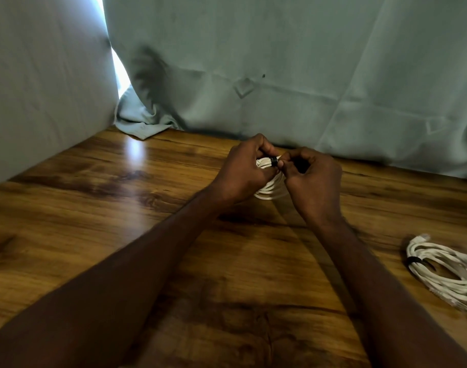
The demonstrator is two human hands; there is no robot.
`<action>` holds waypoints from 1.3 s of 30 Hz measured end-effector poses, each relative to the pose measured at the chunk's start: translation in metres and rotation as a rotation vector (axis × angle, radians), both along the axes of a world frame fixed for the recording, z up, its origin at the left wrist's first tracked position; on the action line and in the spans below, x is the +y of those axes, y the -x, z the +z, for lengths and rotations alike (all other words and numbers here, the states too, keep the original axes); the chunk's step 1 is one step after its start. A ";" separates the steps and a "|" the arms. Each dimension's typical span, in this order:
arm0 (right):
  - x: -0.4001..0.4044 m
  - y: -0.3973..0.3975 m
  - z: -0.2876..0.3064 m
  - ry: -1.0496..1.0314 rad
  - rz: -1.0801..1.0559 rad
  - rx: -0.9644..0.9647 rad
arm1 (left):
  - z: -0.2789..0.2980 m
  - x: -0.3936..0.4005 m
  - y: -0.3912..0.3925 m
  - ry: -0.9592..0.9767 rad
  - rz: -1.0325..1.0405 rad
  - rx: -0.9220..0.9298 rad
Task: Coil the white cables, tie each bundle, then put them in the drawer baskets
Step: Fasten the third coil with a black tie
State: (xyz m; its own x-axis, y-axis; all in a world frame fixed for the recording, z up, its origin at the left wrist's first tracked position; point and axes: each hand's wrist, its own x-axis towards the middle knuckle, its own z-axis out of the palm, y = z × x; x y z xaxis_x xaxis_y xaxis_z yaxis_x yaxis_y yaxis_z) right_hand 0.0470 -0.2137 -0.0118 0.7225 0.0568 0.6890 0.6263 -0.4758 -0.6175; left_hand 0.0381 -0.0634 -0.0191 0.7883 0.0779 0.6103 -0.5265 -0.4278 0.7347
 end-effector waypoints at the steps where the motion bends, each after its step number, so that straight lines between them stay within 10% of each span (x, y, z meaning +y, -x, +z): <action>1: 0.000 0.000 0.000 0.000 -0.023 -0.001 | 0.000 0.000 0.000 0.003 0.001 0.005; 17: -0.007 -0.008 0.007 -0.689 0.371 0.601 | 0.002 0.004 -0.004 0.131 -0.022 0.097; 39: -0.007 -0.002 0.007 -0.150 0.169 0.290 | 0.003 0.007 -0.002 0.202 -0.134 0.144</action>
State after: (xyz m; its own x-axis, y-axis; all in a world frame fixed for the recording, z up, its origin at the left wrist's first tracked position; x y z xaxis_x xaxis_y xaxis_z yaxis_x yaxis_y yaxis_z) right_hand 0.0494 -0.2211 -0.0044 0.8779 0.1059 0.4670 0.4774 -0.2708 -0.8359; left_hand 0.0400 -0.0561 -0.0165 0.8772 0.0755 0.4742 -0.4528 -0.1986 0.8692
